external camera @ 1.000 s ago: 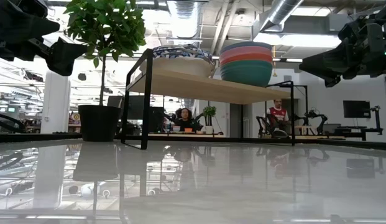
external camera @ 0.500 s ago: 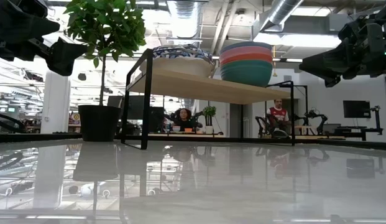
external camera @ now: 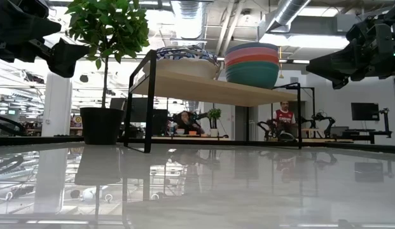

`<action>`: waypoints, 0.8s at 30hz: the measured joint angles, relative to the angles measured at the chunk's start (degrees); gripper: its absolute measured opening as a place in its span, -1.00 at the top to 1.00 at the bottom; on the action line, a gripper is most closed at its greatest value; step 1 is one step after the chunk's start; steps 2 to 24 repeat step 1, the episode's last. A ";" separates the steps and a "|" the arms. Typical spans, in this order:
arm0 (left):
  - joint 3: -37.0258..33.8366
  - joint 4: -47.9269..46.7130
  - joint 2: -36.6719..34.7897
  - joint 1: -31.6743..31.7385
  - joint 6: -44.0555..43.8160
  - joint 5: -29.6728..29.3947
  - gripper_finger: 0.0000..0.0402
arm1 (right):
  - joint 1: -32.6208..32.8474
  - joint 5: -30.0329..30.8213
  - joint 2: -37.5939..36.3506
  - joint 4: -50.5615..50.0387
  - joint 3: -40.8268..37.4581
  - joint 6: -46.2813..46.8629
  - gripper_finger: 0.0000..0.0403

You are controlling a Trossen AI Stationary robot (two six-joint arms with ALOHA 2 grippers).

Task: Place and stack bowls onto a shelf
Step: Return to Home Position

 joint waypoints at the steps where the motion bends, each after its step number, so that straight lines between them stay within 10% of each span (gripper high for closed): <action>1: -0.01 0.01 -0.01 0.01 0.00 -0.01 -0.46 | 0.00 -0.01 0.00 0.02 -0.01 0.02 0.26; 24: -0.01 0.01 -0.01 0.01 0.00 -0.01 -0.46 | 0.00 -0.01 0.00 0.02 -0.01 0.02 0.26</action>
